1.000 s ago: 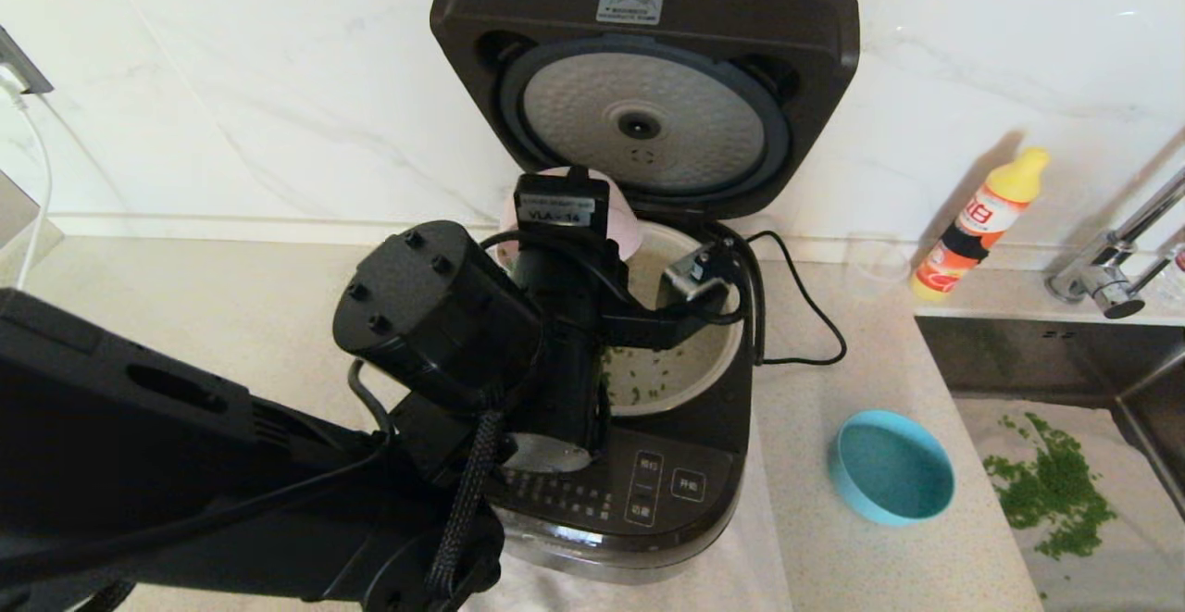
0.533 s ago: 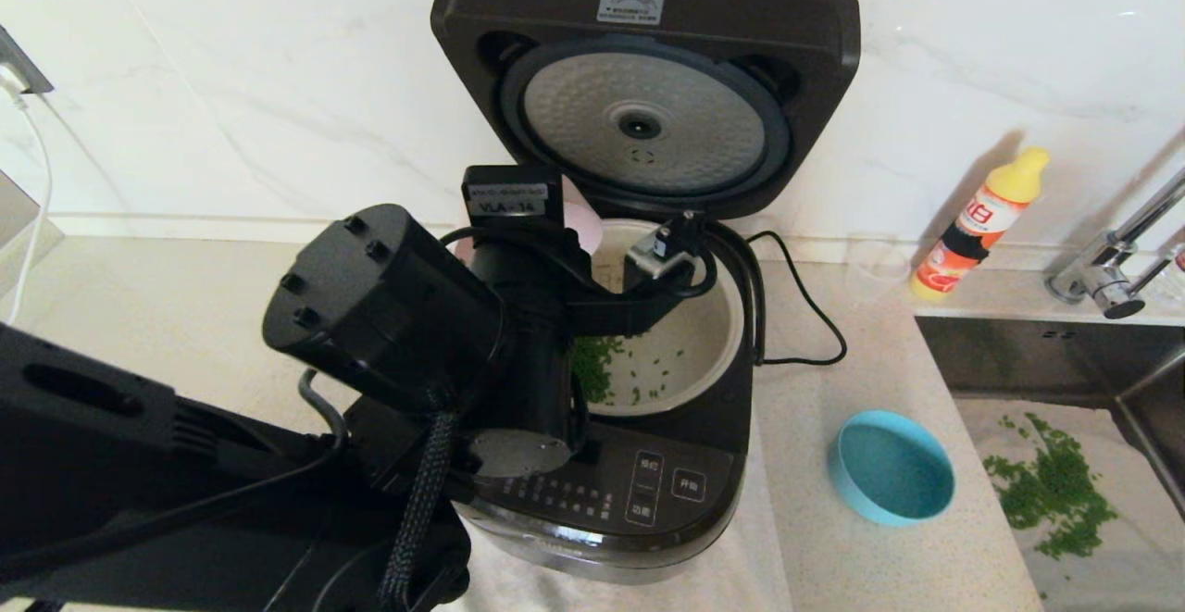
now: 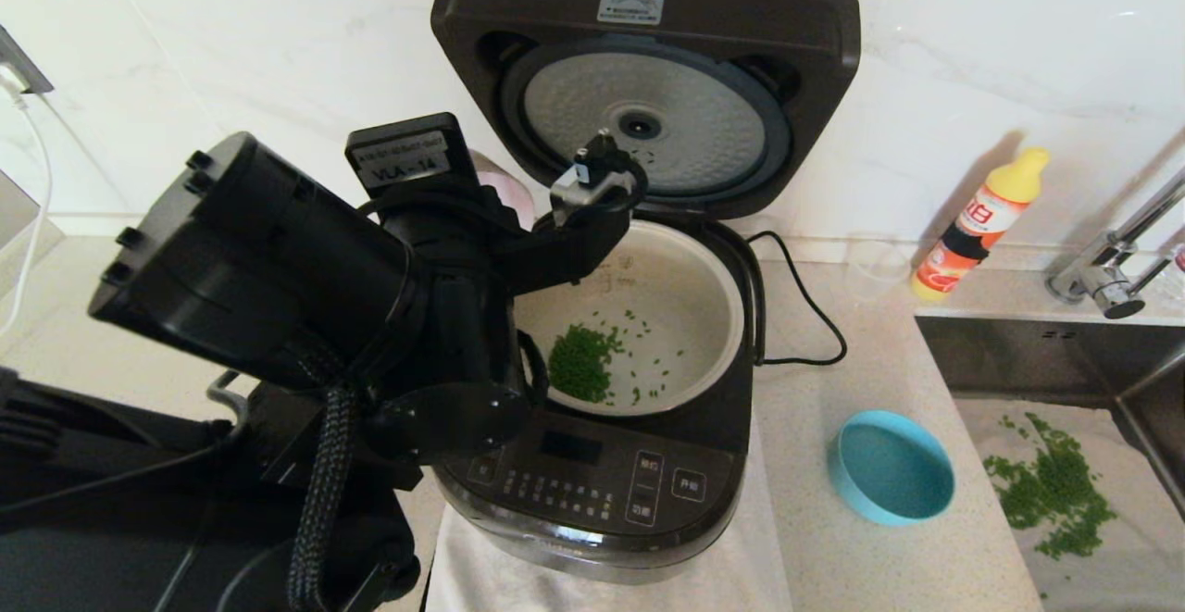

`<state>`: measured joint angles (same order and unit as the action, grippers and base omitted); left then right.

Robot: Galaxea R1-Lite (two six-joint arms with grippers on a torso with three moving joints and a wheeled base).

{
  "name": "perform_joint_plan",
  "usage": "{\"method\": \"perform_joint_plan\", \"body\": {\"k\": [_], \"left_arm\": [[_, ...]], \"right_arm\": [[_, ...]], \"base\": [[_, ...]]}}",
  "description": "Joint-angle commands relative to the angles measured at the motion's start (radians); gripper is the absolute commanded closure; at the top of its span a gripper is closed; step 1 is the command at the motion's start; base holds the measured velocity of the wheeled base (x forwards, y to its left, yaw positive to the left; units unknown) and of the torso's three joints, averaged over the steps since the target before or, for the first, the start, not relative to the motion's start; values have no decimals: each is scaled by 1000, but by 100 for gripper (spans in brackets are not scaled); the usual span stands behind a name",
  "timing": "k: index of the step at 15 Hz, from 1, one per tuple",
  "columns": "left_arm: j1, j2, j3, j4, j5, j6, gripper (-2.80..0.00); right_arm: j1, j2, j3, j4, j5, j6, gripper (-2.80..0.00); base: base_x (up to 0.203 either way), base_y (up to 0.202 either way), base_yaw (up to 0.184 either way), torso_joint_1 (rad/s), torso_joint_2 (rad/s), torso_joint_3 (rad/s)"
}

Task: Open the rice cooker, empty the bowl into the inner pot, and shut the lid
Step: Pour the chopped green onions from the bowl into the rice cooker, then place the bowl on the table

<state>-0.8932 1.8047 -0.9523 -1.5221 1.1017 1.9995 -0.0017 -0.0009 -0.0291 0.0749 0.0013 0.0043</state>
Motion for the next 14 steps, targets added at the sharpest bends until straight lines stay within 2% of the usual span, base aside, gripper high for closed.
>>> {"method": "perform_joint_plan", "body": {"k": [1, 4, 10, 12, 14], "left_arm": [[0, -28, -6, -8, 70, -11, 0], [1, -69, -5, -8, 147, -25, 0], [10, -159, 17, -8, 205, -31, 0], [24, -178, 41, -8, 259, -31, 0], [29, -171, 33, -8, 269, -31, 0]], "right_arm": [[0, 1, 0, 0, 0, 0, 0], [0, 1, 0, 0, 0, 0, 0], [0, 1, 0, 0, 0, 0, 0], [0, 1, 0, 0, 0, 0, 0], [0, 1, 0, 0, 0, 0, 0]], "base": [[0, 0, 0, 0, 0, 0], [0, 0, 0, 0, 0, 0], [0, 0, 0, 0, 0, 0], [0, 0, 0, 0, 0, 0], [0, 0, 0, 0, 0, 0]]}}
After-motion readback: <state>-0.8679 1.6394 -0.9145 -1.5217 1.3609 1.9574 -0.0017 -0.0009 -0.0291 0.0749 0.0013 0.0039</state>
